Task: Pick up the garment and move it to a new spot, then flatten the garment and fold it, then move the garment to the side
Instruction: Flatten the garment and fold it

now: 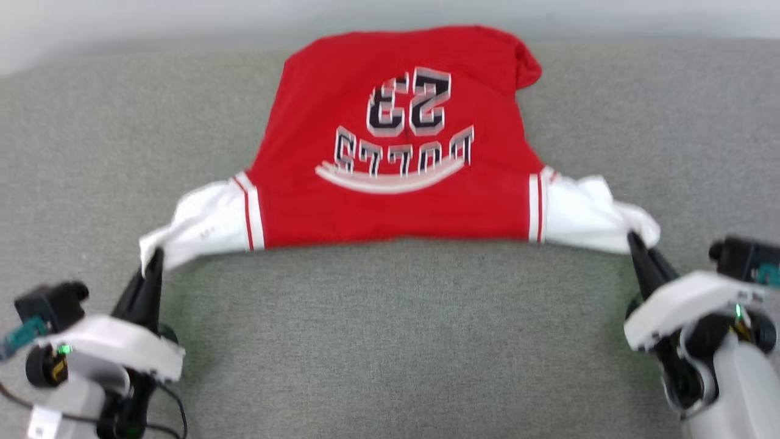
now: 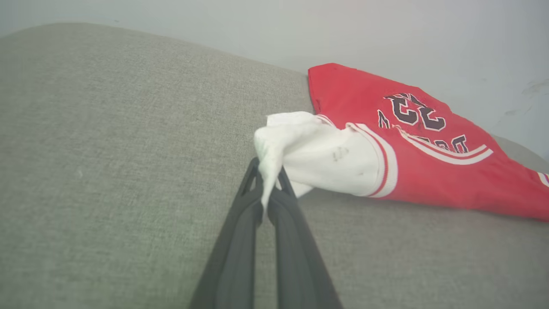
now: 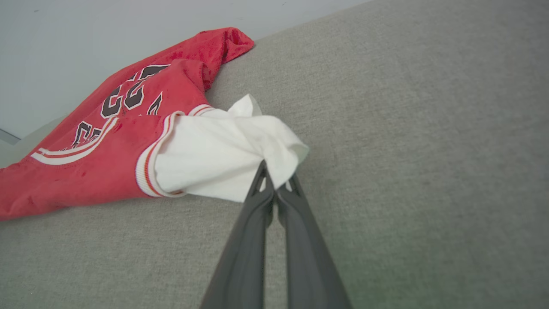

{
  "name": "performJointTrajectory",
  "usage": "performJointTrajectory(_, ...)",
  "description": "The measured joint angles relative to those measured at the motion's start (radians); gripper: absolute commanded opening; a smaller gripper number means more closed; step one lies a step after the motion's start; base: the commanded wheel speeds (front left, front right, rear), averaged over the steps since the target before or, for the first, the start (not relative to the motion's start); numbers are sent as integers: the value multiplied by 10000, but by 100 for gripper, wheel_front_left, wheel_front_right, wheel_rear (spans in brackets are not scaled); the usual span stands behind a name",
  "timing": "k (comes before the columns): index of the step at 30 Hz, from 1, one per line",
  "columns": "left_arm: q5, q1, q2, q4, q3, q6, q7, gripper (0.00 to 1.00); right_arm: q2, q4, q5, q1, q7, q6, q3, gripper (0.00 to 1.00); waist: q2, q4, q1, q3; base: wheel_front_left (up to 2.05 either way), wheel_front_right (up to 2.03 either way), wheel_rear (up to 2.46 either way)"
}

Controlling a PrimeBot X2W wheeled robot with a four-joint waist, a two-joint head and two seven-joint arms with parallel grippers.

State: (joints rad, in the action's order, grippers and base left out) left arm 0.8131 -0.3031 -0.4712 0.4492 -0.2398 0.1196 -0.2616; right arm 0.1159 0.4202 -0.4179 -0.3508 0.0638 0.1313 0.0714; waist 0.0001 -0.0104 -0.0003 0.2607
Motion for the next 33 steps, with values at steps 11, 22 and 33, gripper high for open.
performJointTrajectory(11, -288, 3317, 675, -1452, 583, -767, -12, 0, -537, -2336, 234, 3425, 1037, 0, 1195, 0, 0, 15, 0, -1388, 0, 0, 0)
performJointTrajectory(22, -545, 4970, 959, -1427, 104, -1312, 196, 0, -654, -2711, -349, 6051, 2100, 2, 1638, 8, 0, 330, 0, -2552, 0, 0, 0)
performJointTrajectory(33, -1104, 4827, 1120, -1879, -165, -1461, 102, 0, -654, -2909, 594, 5258, 1275, -4, 1523, 100, 0, 657, 2, -2483, 0, 0, 0)
